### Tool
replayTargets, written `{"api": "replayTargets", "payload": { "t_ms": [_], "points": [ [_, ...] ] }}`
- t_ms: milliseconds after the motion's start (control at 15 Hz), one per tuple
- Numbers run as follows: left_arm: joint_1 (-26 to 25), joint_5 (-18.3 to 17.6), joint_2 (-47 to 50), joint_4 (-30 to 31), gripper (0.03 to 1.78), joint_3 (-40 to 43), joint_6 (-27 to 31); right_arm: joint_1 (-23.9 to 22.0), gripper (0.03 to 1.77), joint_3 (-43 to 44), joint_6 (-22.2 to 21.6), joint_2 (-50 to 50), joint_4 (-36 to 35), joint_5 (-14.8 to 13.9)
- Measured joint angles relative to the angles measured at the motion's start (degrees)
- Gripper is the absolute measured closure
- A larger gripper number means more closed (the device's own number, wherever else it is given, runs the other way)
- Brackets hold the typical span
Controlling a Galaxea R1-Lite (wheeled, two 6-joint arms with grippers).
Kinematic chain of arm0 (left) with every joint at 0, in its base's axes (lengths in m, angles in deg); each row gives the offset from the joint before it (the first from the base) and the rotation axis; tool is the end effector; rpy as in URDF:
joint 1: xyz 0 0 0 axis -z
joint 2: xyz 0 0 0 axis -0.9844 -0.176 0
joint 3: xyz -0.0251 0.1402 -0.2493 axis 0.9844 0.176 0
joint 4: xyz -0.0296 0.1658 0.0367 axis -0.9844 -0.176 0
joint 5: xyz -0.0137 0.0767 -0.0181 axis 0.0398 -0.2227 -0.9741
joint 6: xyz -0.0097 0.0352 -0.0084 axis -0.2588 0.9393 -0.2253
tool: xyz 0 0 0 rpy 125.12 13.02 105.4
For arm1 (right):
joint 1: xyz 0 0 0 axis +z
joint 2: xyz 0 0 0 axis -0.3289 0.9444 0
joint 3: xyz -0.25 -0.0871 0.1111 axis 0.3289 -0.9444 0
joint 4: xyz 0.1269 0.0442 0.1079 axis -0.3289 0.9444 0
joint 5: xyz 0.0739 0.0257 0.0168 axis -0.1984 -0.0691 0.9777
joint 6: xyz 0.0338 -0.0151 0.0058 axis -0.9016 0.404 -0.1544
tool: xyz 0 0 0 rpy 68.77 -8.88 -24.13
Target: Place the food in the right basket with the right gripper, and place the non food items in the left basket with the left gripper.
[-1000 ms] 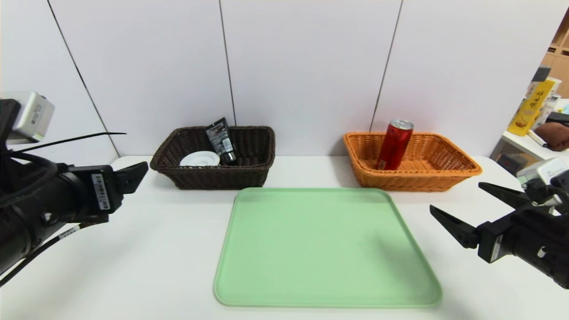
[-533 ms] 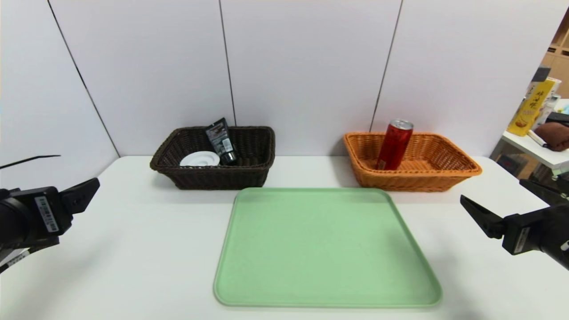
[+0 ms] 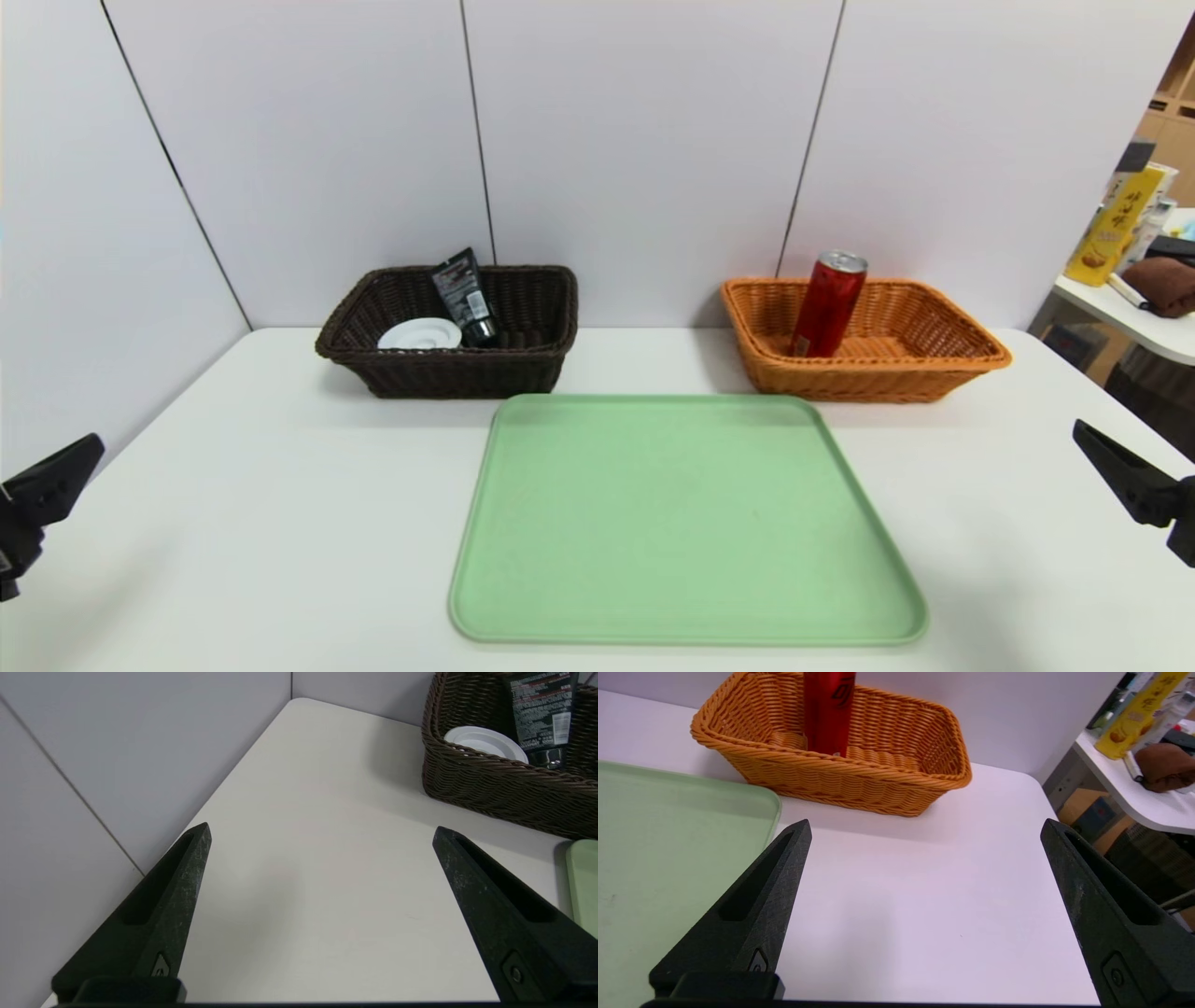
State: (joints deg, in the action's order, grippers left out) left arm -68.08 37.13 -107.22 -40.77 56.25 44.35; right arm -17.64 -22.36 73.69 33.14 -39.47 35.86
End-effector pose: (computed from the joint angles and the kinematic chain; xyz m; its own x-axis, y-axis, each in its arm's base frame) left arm 0.0878 0.0020 0.2009 0.9227 0.3489 -0.1642 -0.3673 0.9249 -0.0988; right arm 0.1211 -0.0012 0.1801 0.9935 -0.0920 -0.0677 0.0736 0.9690 -0.2359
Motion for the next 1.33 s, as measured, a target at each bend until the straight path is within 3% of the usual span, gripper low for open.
{"api": "replayTargets", "payload": {
  "t_ms": [667, 1133, 1333],
  "points": [
    [-5.53, -4.50, 14.86, -0.04, 0.12, 5.57, 3.89, -1.89, 0.10, -0.90, 0.02, -18.21, 14.14, 0.79],
    [-10.47, -6.46, 21.37, 2.89, 0.12, 9.65, 6.16, -1.74, 0.10, -2.54, -0.45, -25.77, 17.66, 2.06],
    [-12.00, -10.25, 24.41, 3.57, 0.12, 12.08, 6.55, -1.51, 0.10, -3.17, -0.48, -27.48, 17.70, 3.24]
  ]
}}
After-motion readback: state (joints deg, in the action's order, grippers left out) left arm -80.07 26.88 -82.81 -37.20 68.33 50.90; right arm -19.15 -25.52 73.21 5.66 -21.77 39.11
